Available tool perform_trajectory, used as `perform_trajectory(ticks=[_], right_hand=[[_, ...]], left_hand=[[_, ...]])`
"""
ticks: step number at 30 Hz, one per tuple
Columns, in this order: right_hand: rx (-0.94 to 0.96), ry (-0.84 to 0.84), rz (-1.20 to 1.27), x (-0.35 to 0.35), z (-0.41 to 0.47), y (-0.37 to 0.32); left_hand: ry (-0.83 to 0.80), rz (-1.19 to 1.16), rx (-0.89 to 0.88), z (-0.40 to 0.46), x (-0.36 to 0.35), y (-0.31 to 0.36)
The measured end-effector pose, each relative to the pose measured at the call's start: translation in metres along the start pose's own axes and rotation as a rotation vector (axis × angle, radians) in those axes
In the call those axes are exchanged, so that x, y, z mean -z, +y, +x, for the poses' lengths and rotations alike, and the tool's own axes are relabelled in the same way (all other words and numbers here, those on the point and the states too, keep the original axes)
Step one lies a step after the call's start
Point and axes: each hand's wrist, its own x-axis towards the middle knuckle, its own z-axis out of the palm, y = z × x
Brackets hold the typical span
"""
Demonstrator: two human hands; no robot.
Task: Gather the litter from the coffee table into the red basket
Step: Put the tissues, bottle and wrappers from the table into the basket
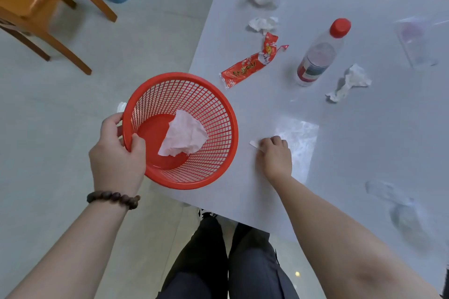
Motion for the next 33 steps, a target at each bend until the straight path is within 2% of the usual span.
perform_trajectory(ticks=[8,12,17,24,29,33], right_hand=[[-0.017,0.006,-0.073,-0.003,0.005,-0.008],[-0.004,0.122,0.065,0.026,-0.013,-0.022],[0.175,0.385,0.331,0.092,-0.064,-0.075],[0.405,0.388,0.308,0.126,-0.117,-0.154],[0.304,0.314,0.214,0.115,-0.134,-0.163],[0.202,0.375,0.254,0.124,-0.163,-0.131]], left_hand=[[0.003,-0.012,0.023,-0.002,-0.001,-0.008],[0.005,-0.032,-0.011,-0.004,0.004,-0.007],[-0.069,-0.077,0.026,-0.013,0.012,0.002],[-0.180,-0.202,-0.027,-0.030,0.031,0.023],[-0.225,-0.278,-0.088,-0.036,0.038,0.032],[-0.264,-0.307,-0.143,-0.038,0.038,0.039]])
